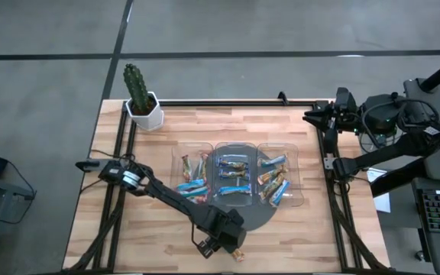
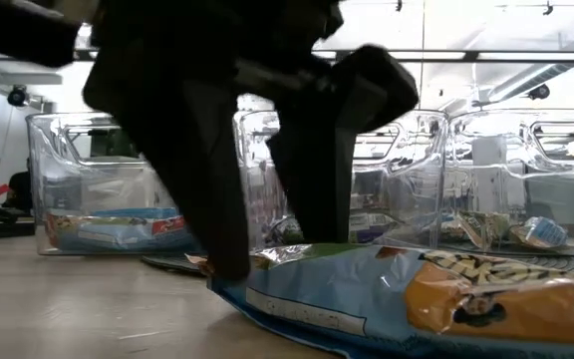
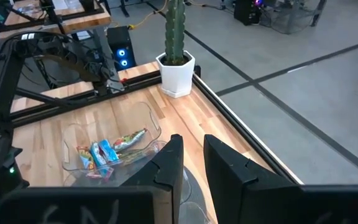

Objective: Pick and place Granola Bars by type
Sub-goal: Put the yellow granola bar into the right transparent bin

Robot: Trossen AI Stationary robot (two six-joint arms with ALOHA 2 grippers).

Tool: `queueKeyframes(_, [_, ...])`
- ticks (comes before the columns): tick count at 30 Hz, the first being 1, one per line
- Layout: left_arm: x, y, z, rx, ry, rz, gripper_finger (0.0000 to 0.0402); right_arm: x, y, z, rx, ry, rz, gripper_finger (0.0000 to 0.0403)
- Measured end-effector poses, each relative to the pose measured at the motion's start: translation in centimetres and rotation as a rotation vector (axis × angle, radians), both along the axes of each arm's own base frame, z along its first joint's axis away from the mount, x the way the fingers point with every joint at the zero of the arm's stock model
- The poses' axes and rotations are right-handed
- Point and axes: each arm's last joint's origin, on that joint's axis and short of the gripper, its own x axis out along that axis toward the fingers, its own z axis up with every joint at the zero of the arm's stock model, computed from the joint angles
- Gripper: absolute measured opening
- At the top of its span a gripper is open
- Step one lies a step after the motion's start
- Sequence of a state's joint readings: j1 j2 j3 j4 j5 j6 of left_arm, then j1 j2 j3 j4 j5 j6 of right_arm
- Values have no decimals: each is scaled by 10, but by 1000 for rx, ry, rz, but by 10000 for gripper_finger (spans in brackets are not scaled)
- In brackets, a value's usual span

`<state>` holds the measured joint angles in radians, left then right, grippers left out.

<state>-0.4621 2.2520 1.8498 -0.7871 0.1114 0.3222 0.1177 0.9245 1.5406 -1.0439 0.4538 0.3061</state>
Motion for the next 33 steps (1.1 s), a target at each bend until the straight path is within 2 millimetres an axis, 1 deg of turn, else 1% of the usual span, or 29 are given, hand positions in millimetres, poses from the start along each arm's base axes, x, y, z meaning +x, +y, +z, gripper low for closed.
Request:
queueKeyframes(7, [0, 0, -18, -11, -33, 41, 190, 0, 0, 0, 1, 0, -1, 57])
queueKeyframes(12, [-2, 2, -22, -8, -28, 63, 185, 0, 0, 0, 5, -2, -2, 57])
queueKeyframes(15, [-3, 2, -22, -9, -18, 90, 162, 0, 0, 0, 5, -2, -2, 57])
queueKeyframes(21, [-2, 2, -20, -14, -17, 99, 95, 0, 0, 0, 7, -3, -3, 57])
queueKeyframes(24, [0, 1, -16, -23, -13, 99, 79, 0, 0, 0, 7, -2, -3, 57])
queueKeyframes(27, [1, 0, -8, -27, -20, 100, 76, 0, 0, 0, 7, -3, -4, 57])
queueKeyframes(30, [2, 0, 11, -25, -36, 109, 75, 0, 0, 0, 7, -2, -3, 57])
queueKeyframes(33, [3, 1, 37, -18, -67, 120, 74, 0, 0, 0, 7, -3, -3, 57])
